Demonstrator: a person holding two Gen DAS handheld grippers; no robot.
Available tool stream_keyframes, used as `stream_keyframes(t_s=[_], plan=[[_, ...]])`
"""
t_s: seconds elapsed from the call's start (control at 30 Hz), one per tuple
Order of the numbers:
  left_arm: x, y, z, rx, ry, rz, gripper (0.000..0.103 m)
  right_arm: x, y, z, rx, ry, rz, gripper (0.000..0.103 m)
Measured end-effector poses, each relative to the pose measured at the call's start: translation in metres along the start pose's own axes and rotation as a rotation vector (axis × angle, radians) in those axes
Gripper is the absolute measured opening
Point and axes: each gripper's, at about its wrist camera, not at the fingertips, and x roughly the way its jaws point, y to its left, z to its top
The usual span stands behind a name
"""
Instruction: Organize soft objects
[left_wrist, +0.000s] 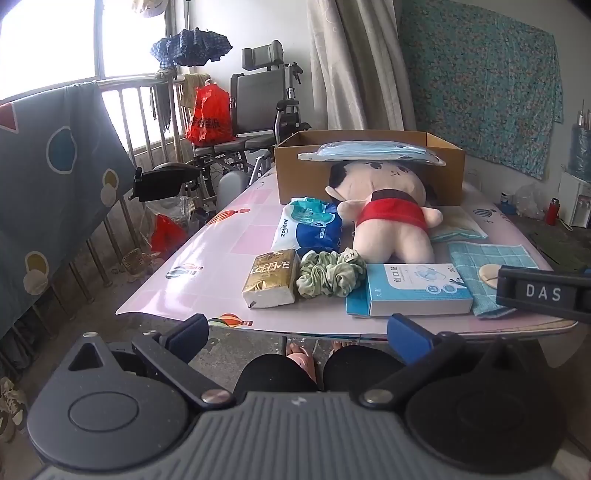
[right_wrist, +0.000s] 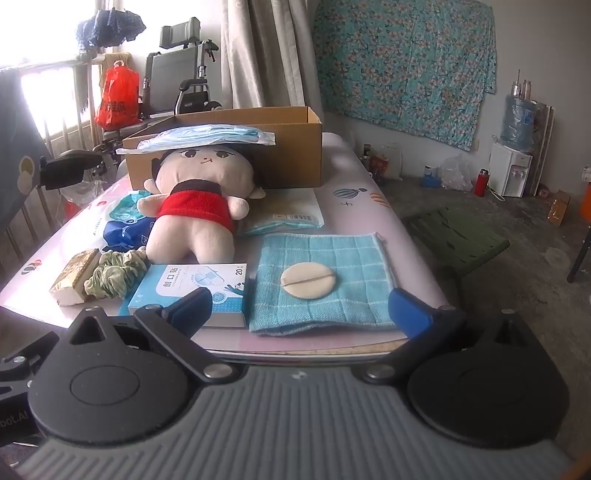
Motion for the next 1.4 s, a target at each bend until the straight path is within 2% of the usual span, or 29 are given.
stream_keyframes(t_s=[1.07, 1.27, 1.4], plan=[[0.004, 0.006, 0.003, -0.001, 0.024, -0.001, 0.103, 0.003, -0.002, 0.000, 0.007, 0.005, 0.001, 0.102], [0.004, 0.004, 0.014, 0.006, -0.018, -0.010, 0.103, 0.000, -0.004, 0.007, 0.017, -0.014, 0.003, 0.102], [0.012, 0.003, 0.026, 0.004, -0.018, -0.017, 0.103, 0.000, -0.005, 0.012, 0.016, -0.018, 0.026, 0.102]])
